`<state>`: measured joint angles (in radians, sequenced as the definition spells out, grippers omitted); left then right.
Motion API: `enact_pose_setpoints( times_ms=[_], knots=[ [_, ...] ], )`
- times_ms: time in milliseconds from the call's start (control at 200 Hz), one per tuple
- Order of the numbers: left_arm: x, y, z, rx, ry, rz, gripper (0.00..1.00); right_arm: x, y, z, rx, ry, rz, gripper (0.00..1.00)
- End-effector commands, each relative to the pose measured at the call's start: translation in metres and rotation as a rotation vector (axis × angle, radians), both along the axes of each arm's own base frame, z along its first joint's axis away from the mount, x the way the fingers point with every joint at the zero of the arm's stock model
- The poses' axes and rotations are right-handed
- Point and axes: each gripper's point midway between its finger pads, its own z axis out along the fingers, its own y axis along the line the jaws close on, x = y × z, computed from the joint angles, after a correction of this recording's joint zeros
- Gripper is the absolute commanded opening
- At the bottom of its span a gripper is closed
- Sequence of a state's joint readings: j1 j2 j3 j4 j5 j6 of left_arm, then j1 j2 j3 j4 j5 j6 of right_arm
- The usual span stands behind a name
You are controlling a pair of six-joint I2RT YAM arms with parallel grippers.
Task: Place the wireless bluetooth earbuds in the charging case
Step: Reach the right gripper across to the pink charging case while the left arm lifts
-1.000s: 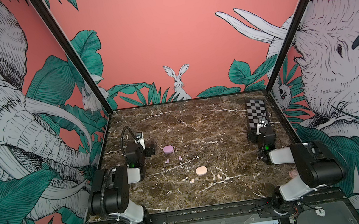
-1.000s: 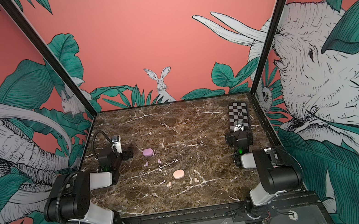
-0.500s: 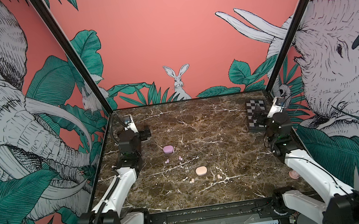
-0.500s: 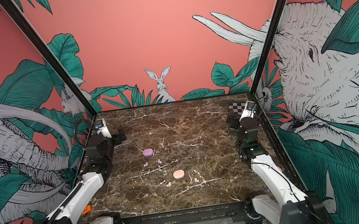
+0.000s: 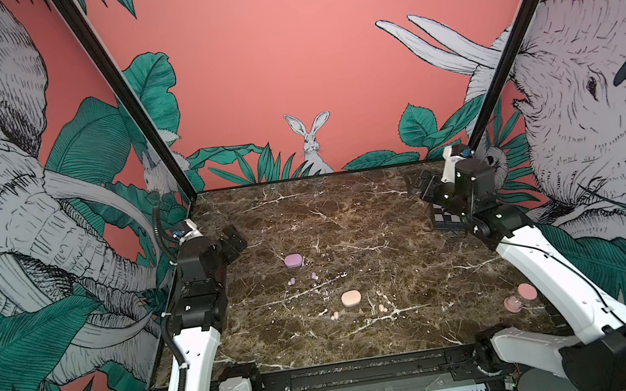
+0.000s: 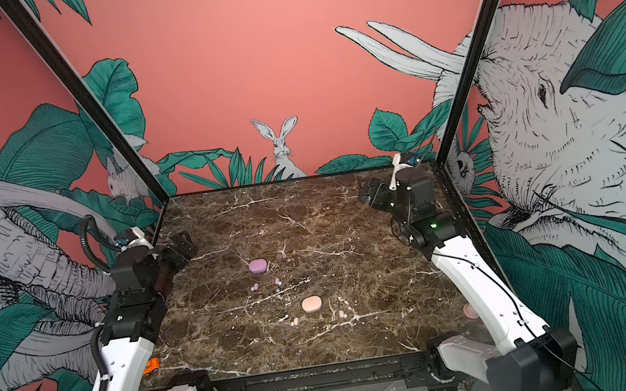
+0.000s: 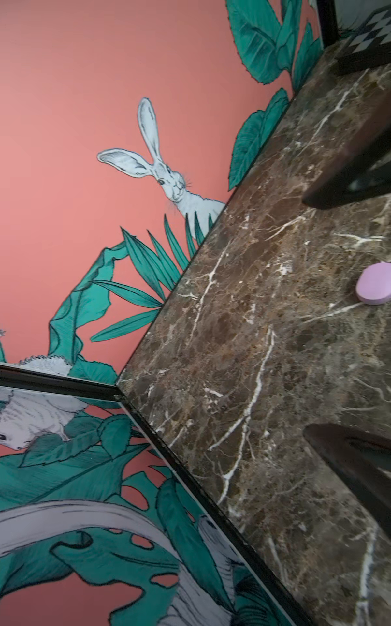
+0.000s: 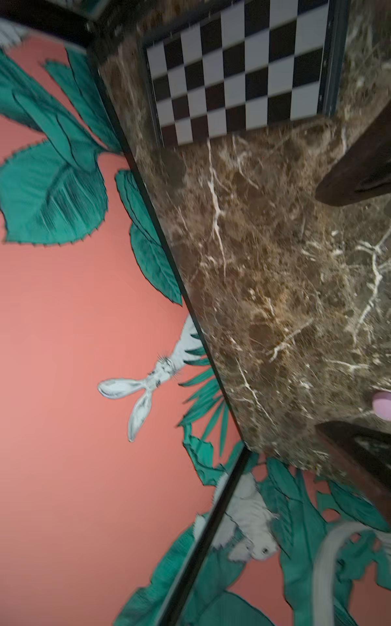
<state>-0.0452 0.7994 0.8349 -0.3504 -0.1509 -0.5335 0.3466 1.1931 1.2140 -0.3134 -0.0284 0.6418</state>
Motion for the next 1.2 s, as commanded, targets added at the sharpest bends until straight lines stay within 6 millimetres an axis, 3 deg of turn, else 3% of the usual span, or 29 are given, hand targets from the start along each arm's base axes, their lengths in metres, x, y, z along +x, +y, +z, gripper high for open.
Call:
enact_pose_setpoints(
  times_ms=[0, 175, 195, 370, 565, 710, 790, 980, 1195],
  knots=[
    [-0.033, 0.008, -0.046, 0.048, 0.229, 0.023, 0.99, -0.017, 0.033, -0.024, -0.137, 0.181, 0.054, 0.98],
    [-0.063, 0.024, -0.064, 0.17, 0.414, 0.055, 0.99, -0.022, 0.11, -0.06, -0.225, 0.375, 0.164, 0.98],
    [-0.066, 0.025, -0.065, 0.174, 0.427, 0.056, 0.99, -0.024, 0.118, -0.056, -0.234, 0.375, 0.166, 0.98],
    [-0.079, 0.029, -0.064, 0.174, 0.405, 0.082, 0.99, -0.029, 0.182, -0.088, -0.332, 0.518, 0.219, 0.98],
    [-0.078, 0.023, -0.061, 0.151, 0.353, 0.063, 0.99, -0.046, 0.227, -0.102, -0.495, 0.595, 0.216, 0.98],
    [-0.079, 0.021, -0.059, 0.146, 0.35, 0.058, 0.99, -0.057, 0.271, -0.123, -0.402, 0.686, 0.344, 0.98],
    [-0.08, 0.022, -0.056, 0.149, 0.332, 0.06, 0.99, -0.058, 0.292, -0.13, -0.382, 0.653, 0.419, 0.98],
    [-0.081, 0.02, -0.053, 0.149, 0.317, 0.054, 0.99, -0.057, 0.313, -0.157, -0.364, 0.679, 0.442, 0.98],
    [-0.081, 0.018, -0.052, 0.149, 0.31, 0.049, 0.99, -0.063, 0.354, -0.184, -0.295, 0.697, 0.549, 0.98]
  ],
)
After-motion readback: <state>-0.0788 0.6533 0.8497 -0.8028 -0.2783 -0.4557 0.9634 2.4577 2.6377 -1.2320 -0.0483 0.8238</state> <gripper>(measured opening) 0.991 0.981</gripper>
